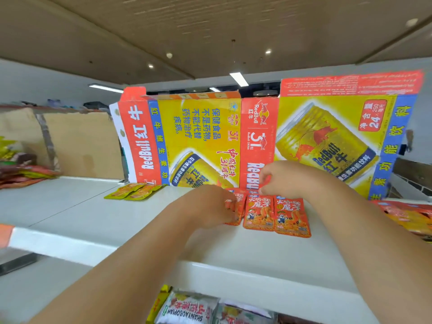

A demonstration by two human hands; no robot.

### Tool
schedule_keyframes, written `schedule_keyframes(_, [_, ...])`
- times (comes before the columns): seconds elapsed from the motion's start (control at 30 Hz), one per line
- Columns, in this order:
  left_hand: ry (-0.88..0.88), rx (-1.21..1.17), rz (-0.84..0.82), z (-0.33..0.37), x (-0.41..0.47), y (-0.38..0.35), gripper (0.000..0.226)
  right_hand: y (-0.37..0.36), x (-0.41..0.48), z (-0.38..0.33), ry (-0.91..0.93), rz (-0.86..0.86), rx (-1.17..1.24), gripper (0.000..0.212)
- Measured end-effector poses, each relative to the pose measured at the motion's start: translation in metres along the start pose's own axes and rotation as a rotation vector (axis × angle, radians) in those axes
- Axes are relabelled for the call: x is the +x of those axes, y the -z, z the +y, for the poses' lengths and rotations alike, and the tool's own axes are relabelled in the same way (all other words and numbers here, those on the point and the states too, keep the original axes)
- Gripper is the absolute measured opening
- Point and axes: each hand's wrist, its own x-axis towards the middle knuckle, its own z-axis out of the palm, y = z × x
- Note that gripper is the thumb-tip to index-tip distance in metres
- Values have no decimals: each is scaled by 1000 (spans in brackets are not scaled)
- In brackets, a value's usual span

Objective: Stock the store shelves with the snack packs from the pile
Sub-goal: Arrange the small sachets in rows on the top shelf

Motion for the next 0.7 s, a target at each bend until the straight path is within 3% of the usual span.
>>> schedule_keyframes(0.3, [19,-48,87,-1,-7,-8,40,1,-7,-3,55,-29,52,19])
schedule_keyframes(0.43, [59,-82,184,-10,-6,-9,55,-1,-7,-7,93,-2,62,19])
schedule_keyframes(0.7, [111,-100,297,-51,-29,23,49,21,0,-60,243,60,44,18])
